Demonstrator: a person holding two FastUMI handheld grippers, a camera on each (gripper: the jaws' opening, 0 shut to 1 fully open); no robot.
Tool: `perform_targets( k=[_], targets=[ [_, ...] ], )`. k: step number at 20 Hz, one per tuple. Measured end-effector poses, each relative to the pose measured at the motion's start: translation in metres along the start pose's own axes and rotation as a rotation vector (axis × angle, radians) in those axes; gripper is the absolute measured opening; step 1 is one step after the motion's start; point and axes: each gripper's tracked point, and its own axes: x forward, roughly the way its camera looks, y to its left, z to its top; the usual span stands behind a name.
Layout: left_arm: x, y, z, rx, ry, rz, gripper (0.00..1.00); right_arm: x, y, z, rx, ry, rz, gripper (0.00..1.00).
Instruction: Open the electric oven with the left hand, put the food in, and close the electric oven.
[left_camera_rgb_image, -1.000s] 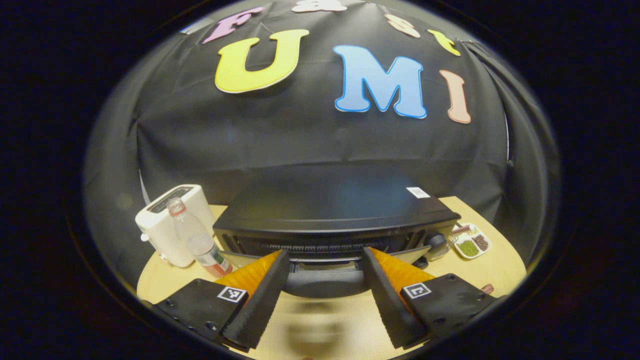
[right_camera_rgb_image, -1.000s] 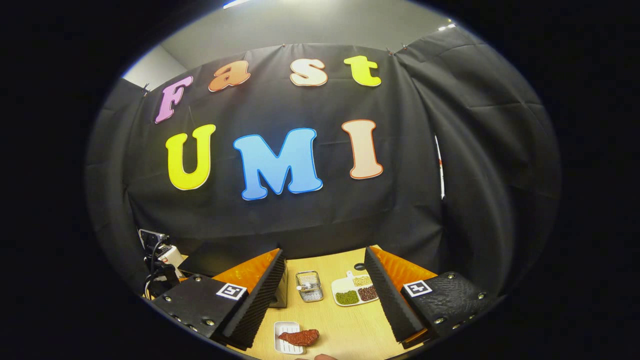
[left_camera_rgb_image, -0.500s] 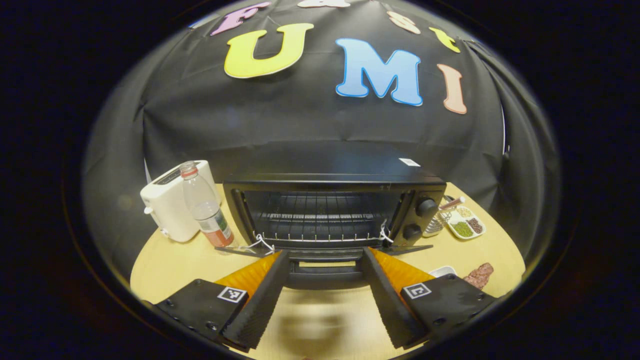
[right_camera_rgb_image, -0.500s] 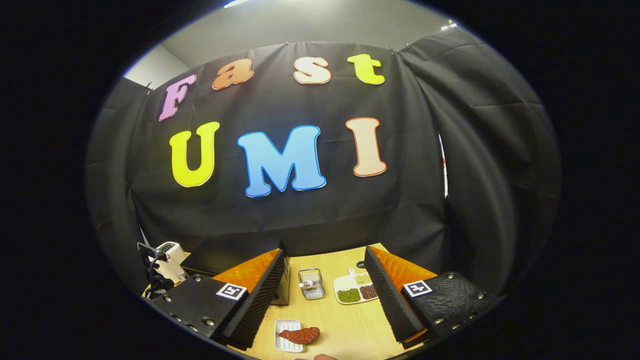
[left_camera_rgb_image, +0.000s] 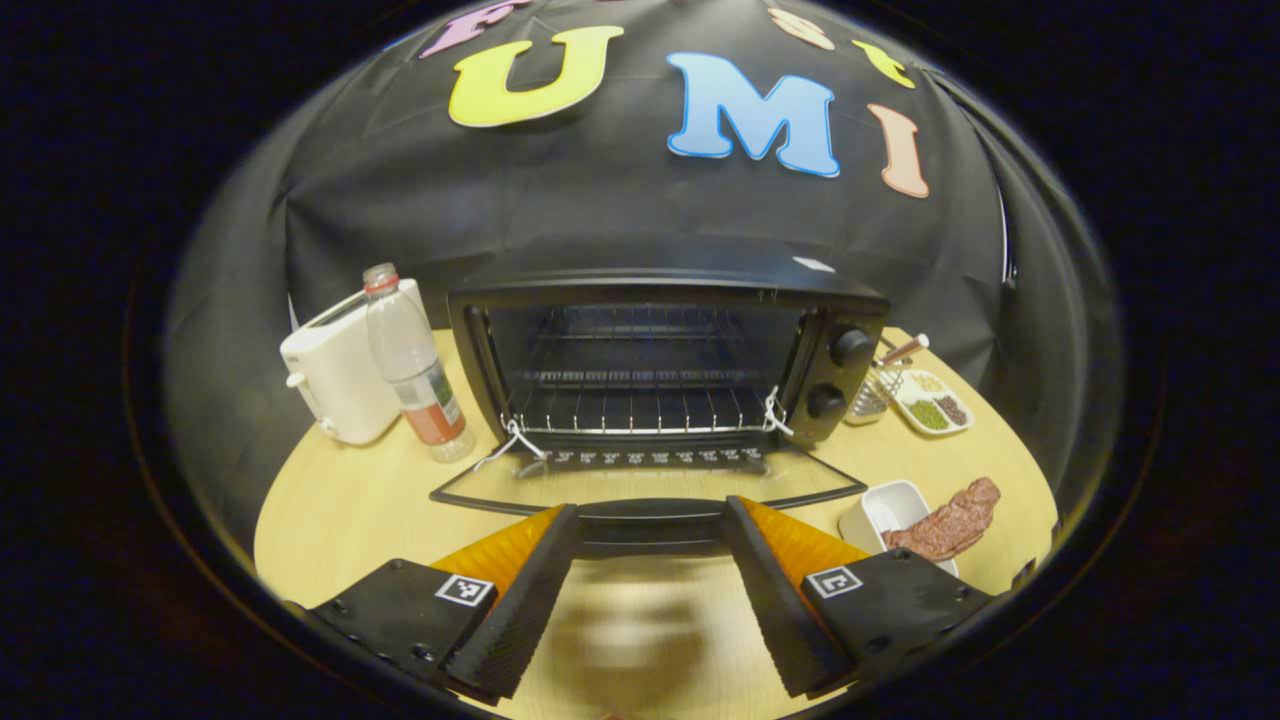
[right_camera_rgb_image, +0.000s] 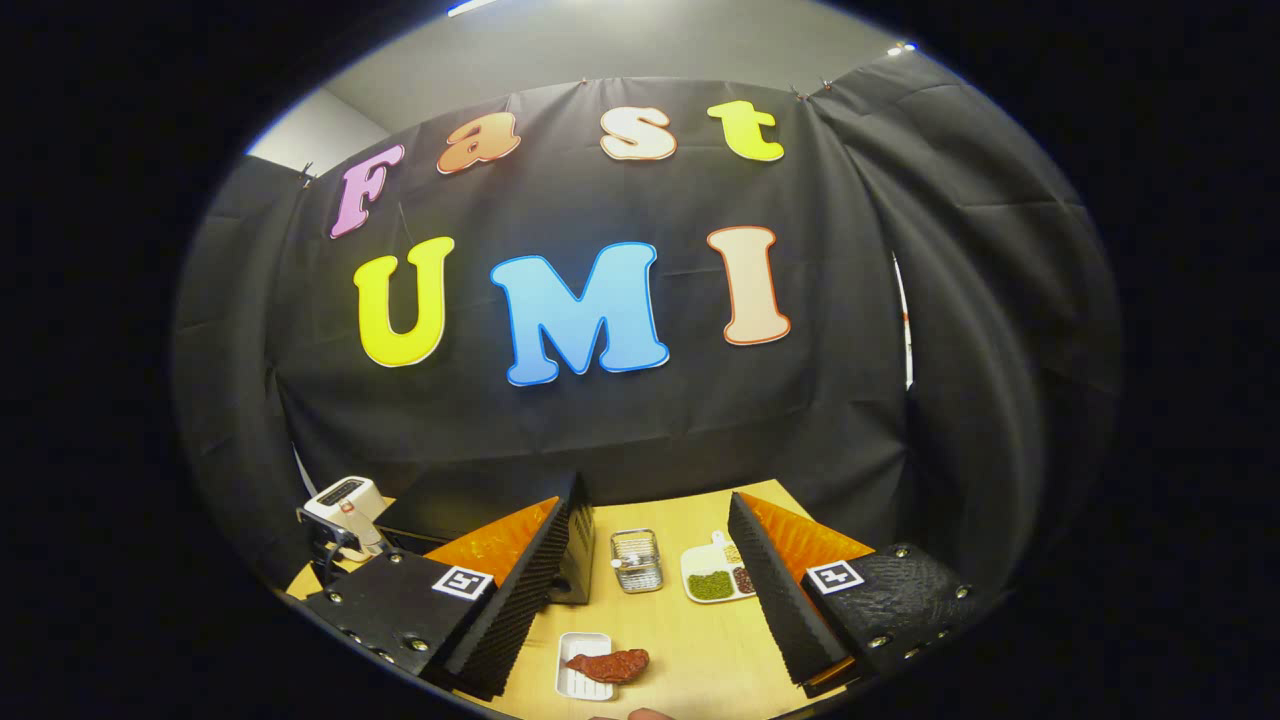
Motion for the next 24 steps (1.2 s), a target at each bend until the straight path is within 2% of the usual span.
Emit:
perform_targets(
  k=[5, 7, 10, 12, 15, 19, 24],
  targets=[
    [0.007, 0.006, -0.024, -0.011, 0.049, 0.005, 0.98, 0.003, -0.003, -0.014, 0.02, 0.042, 0.018, 0.99],
    [0.001, 0.007, -0.006, -0.013, -0.005, 0.002, 0.98, 0.004, -0.004, -0.023, 0.032, 0.065, 0.024, 0.98],
    [-0.02, 0.01, 0.038, -0.019, -0.103, 0.004, 1.0, 0.006, -0.014, -0.042, 0.039, 0.113, 0.026, 0.99],
    [-0.042, 0.008, 0.076, -0.045, -0.183, -0.004, 0.94, 0.01, -0.022, -0.06, 0.067, 0.159, 0.031, 0.98],
    [-0.08, 0.005, 0.138, -0.067, -0.317, -0.008, 0.97, 0.017, -0.036, -0.097, 0.108, 0.252, 0.039, 0.99],
    [-0.137, 0.011, 0.213, -0.031, -0.488, 0.031, 1.0, 0.026, -0.048, -0.153, 0.232, 0.385, 0.078, 0.98],
    [-0.2, 0.006, 0.272, -0.064, -0.61, 0.015, 1.0, 0.027, -0.045, -0.216, 0.292, 0.503, 0.151, 0.98]
  ],
)
